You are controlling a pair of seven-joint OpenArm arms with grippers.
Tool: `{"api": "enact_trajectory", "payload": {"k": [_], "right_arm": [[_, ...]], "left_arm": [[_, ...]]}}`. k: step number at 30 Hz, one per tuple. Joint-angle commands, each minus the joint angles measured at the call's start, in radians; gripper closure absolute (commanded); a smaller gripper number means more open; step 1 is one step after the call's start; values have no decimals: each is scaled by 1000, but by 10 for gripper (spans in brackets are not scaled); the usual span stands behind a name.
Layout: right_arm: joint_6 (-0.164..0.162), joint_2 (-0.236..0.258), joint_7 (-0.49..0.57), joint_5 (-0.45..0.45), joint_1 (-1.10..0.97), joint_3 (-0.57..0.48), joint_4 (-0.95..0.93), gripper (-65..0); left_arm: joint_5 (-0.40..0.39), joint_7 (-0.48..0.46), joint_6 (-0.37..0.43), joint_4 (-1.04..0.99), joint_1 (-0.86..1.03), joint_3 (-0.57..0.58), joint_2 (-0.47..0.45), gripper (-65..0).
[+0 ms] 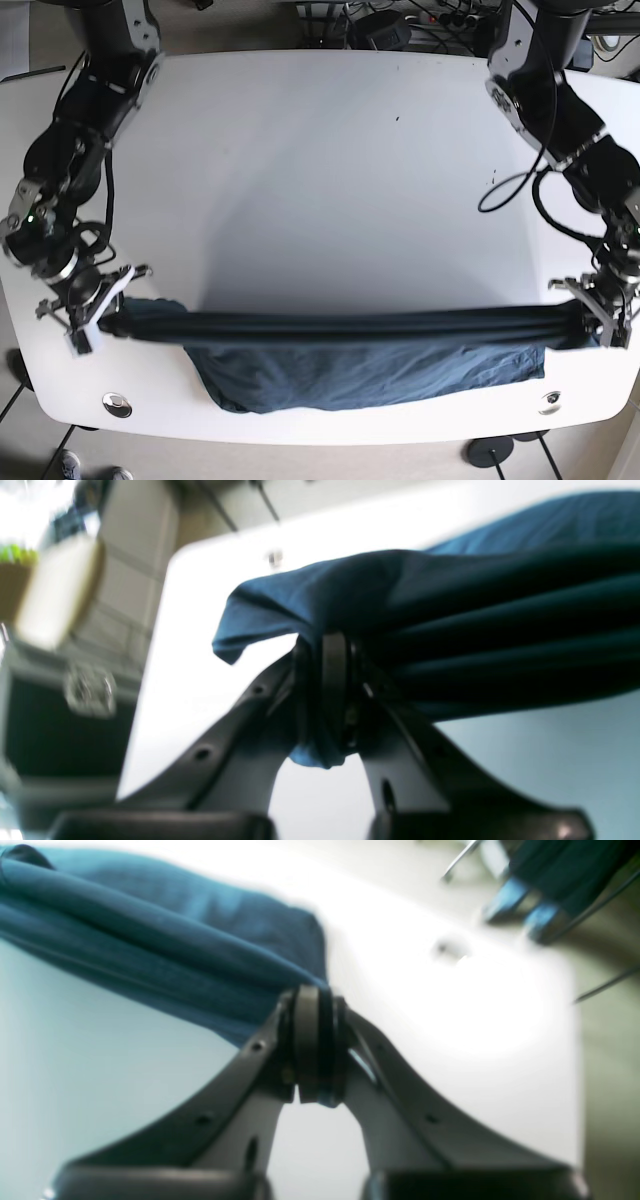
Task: Fold the T-shirt properly
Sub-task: 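Lift the shirt with both grippers and lay it flat, stretched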
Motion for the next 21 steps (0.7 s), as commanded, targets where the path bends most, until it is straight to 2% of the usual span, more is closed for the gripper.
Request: {"api": "enact_trajectory", "payload": {"k": [1, 3, 7, 9, 13, 18, 20, 21], "right_arm": [[-11, -17, 14, -34, -99, 53, 72, -17], [-11, -59, 17, -34, -250, 76, 127, -17], [-11, -99, 17, -34, -411, 82, 147, -17], [-11, -100, 17, -34, -466, 82, 147, -17], [-11, -115, 17, -34, -558, 82, 150, -17], [-11, -120, 16, -34, -609, 77, 150, -19], [-11, -122, 16, -34, -620, 77, 148, -19], [-11, -122, 16, -34, -624, 77, 147, -21]], "left_arm": [[15, -20, 18, 66, 75, -34, -1, -11], [-22, -22, 18, 106, 204, -90, 36, -11], [-74, -22, 18, 152, 366, -127, 59, -10], [-82, -22, 18, 152, 434, -132, 64, -10], [-116, -22, 18, 152, 535, -224, 79, -10], [-137, -23, 18, 153, 581, -233, 79, -13], [-137, -23, 18, 153, 599, -235, 79, -24], [-134, -23, 18, 153, 599, -236, 77, -50]]}}
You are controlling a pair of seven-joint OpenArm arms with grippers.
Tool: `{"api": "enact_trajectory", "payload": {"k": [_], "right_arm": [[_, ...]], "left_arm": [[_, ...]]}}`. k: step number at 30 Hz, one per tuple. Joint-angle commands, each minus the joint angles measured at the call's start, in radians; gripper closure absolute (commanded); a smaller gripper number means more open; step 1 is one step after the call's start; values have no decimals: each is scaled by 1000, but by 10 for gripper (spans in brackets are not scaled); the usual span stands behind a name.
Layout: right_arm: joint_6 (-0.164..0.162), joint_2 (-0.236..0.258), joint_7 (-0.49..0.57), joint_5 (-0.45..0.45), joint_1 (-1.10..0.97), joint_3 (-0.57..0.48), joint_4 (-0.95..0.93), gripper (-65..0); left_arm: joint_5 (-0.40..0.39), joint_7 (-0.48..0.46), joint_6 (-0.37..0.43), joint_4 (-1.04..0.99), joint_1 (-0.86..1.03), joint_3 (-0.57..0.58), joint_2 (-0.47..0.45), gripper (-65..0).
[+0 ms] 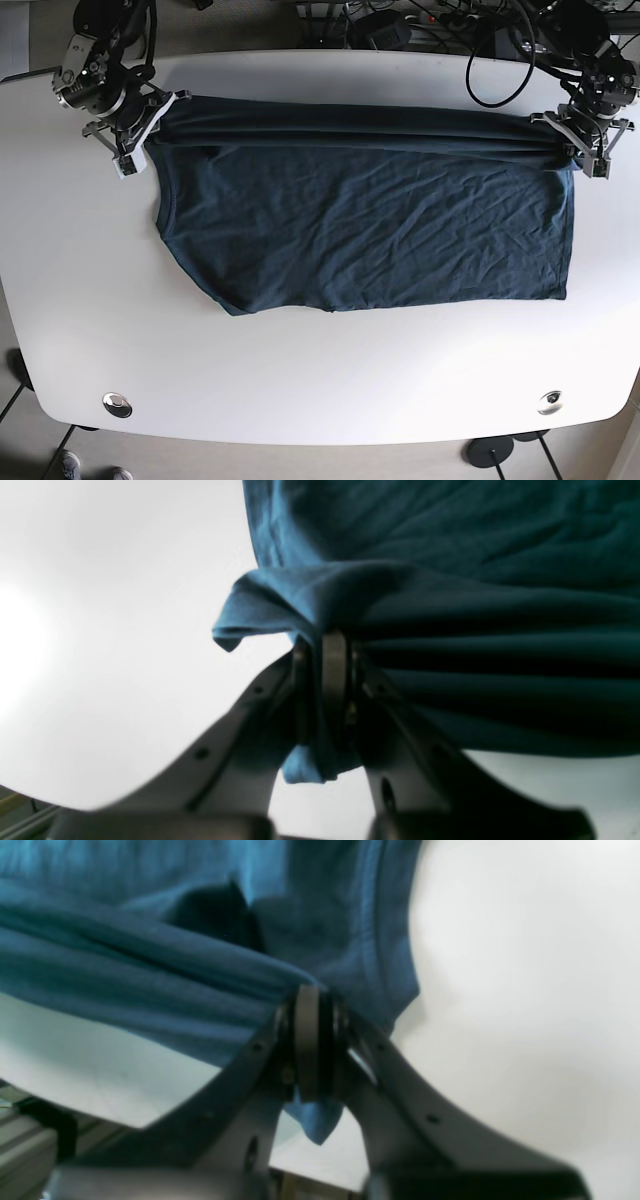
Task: Fold the T-shirt properly
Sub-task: 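Lift the shirt with both grippers and lay it flat, stretched, then drag the held shirt edge with both grippers across the table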
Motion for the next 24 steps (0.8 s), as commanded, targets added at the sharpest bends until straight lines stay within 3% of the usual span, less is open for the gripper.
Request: {"api": "enact_trajectory", "payload": {"k": [1, 3, 4, 5, 6, 7, 9, 10, 12, 16, 20, 24], "right_arm": [[-7, 14, 15, -8, 1, 6, 16, -21], [-7, 14, 15, -8, 1, 5, 15, -35], [-7, 14, 10, -8, 1, 5, 15, -71], [-7, 16, 7, -8, -2, 3, 16, -174], [-7, 16, 6, -8, -12, 3, 19, -273], [-6, 19, 6, -7, -32, 3, 21, -436], [31, 23, 6, 38, -42, 13, 21, -614], [51, 28, 6, 67, -48, 20, 21, -650], [72, 48, 9, 157, -81, 75, 21, -650], [72, 53, 7, 305, -95, 105, 21, -623], [72, 96, 7, 407, -131, 100, 21, -618], [72, 103, -13, 489, -180, 65, 21, -618]], "left_arm": [[12, -18, 10, 23, -3, -33, -22, -125], [14, -17, 10, 20, -3, -64, -22, -269], [9, -17, 10, 21, -1, -72, -22, -340], [9, -15, 10, 23, 3, -78, -24, -411], [8, -15, 10, 23, 19, -78, -40, -422], [3, -15, 10, 23, 38, -75, -70, -413], [-51, -15, 10, 27, 62, -78, -91, -413], [-89, -15, 10, 46, 88, -79, -113, -413], [-187, -15, 10, 104, 154, -79, -154, -413], [-377, -15, 10, 162, 246, -79, -214, -410], [-384, -17, 10, 192, 258, -99, -229, -408], [-370, -17, 10, 187, 264, -85, -228, -408]]}}
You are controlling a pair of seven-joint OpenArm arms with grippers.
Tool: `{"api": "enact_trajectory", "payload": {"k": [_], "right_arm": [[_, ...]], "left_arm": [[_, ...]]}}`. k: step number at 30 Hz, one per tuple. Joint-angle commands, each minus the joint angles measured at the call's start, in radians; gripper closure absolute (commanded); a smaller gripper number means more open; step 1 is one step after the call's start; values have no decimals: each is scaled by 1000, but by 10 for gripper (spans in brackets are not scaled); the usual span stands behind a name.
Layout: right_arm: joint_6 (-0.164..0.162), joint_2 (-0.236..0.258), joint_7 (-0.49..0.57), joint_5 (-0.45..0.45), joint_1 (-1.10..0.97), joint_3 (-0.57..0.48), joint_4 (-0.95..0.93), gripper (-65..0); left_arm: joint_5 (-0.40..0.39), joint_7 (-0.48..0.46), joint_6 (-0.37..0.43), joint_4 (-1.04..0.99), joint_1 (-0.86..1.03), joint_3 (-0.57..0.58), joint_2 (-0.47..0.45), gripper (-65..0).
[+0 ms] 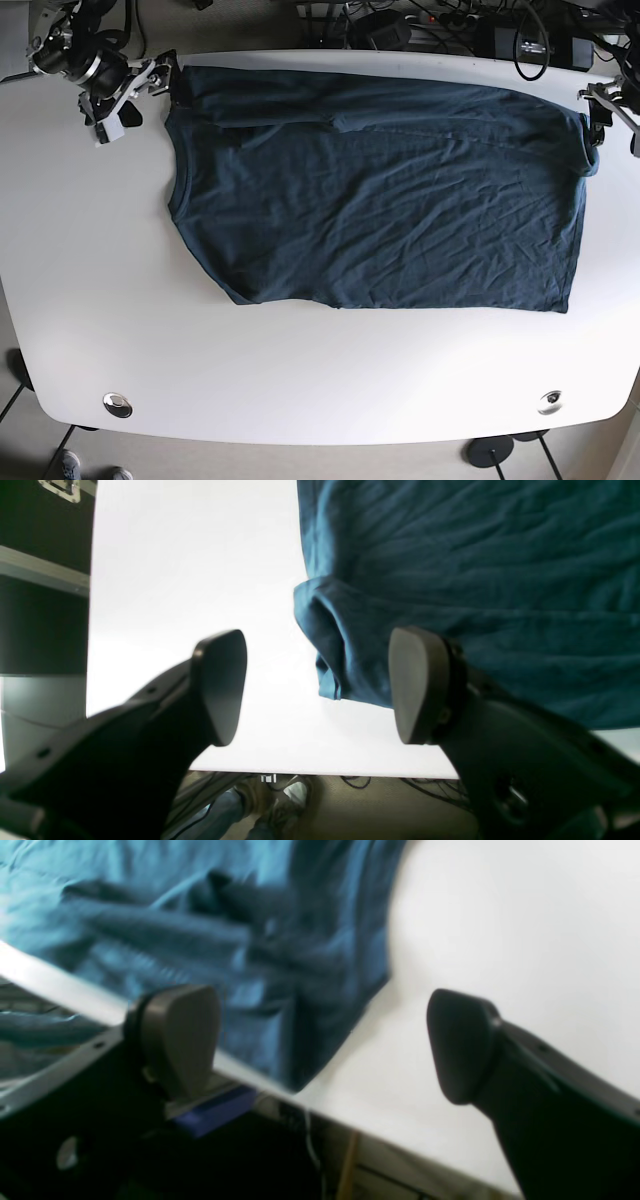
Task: Fold the T-shirt properly
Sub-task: 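Drag the held shirt edge with both grippers across the table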
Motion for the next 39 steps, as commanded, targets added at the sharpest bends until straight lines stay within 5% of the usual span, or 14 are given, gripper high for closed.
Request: {"api": "enact_trajectory", "payload": {"k": [1, 5, 8, 14, 20, 25, 29, 35, 36, 39], "right_arm": [[6, 8, 0, 32, -14, -37, 19, -618], [6, 4, 1, 26, -21, -106, 14, -618], [6, -9, 1, -65, -18, -112, 14, -618], [6, -29, 1, -204, -20, -114, 14, -606], [6, -29, 1, -201, -14, -115, -96, -328], [6, -30, 4, -203, -12, -117, -162, -284], [6, -30, 4, -207, -1, -117, -162, -51], [6, -29, 4, -206, 12, -114, -156, -35], [6, -27, 4, -206, 14, -114, -156, -35], [6, -22, 4, -210, 34, -107, -156, -16]], "left_arm": [[30, -21, 2, 15, 17, 28, -13, -408], [197, -47, 2, 15, 19, 120, 47, -407], [291, -176, 2, -13, 19, 123, 95, -407], [312, -320, 2, -191, -15, 61, 90, -407], [312, -323, 2, -335, -96, 24, 47, -407], [312, -323, 2, -341, -113, 28, 33, -408], [314, -323, 2, -355, -109, 68, 33, -411], [314, -323, 2, -468, -110, 82, 32, -399], [315, -323, 2, -471, -109, 82, 30, -367], [383, -323, 2, -467, -112, 81, 19, -90]]}}
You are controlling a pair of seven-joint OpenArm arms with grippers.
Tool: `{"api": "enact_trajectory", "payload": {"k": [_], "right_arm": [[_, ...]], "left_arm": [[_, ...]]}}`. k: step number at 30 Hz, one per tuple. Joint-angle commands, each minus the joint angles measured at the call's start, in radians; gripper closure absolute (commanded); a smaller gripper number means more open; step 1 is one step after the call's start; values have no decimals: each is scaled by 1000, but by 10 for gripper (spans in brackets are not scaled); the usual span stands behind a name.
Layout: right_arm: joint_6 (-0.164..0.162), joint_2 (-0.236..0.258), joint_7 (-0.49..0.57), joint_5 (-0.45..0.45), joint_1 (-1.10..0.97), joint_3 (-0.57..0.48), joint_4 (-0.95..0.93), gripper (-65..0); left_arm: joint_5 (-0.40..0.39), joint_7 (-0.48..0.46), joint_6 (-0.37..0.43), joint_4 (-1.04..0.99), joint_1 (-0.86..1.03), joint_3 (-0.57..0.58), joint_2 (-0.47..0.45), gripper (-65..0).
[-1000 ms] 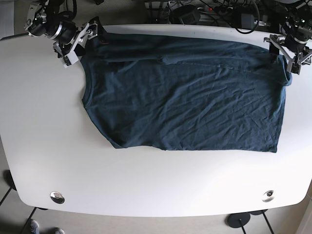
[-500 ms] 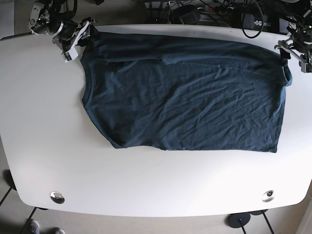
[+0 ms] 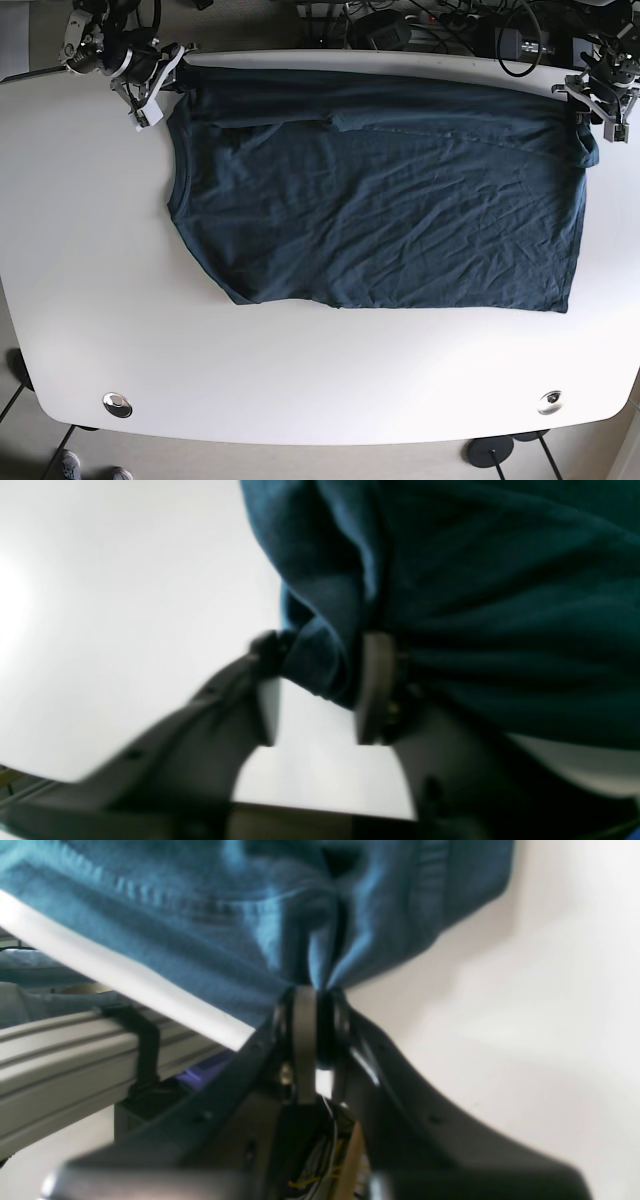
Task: Fold the T-shirt properly
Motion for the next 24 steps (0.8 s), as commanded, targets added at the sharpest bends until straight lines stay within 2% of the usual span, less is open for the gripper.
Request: {"api": "enact_trajectory", "payload": {"k": [1, 6, 10, 13, 16, 17, 18, 19, 20, 21, 22, 24], "right_arm": [[-2, 13, -2, -14, 4, 9, 10, -16], [-2, 58, -2, -15, 34, 11, 10, -14], [-2, 110, -2, -17, 52, 12, 4, -14], [-2, 124, -2, -17, 49, 12, 4, -14], [-2, 139, -2, -17, 37, 12, 4, -14], [-2, 139, -2, -17, 32, 12, 10, -14], [-2, 139, -2, -15, 31, 12, 12, -14], [-2, 138, -2, -6, 26, 12, 12, -16], [-2, 135, -3, -3, 23, 11, 14, -24], [-2, 133, -3, 16, 14, 11, 24, -36], [-2, 133, -3, 43, 0, 8, 40, -59], [-2, 128, -6, 95, -14, 2, 75, -163]], "left_arm": [[31, -6, 10, 23, 0, -13, -23, -53], [28, 5, 10, 181, 25, -53, -21, -35], [28, 120, 10, 279, 35, -84, -34, -39], [30, 188, 10, 284, 35, -127, -66, -42], [33, 200, 10, 284, 40, -130, -77, -47], [33, 201, 10, 284, 40, -128, -77, -78], [33, 201, 10, 288, 40, -127, -77, -135], [33, 201, 10, 291, 40, -130, -77, -240], [34, 201, 10, 291, 40, -131, -75, -297], [34, 201, 10, 291, 40, -131, -75, -319], [34, 201, 10, 291, 40, -131, -75, -303], [34, 201, 10, 291, 40, -131, -75, -261]]}}
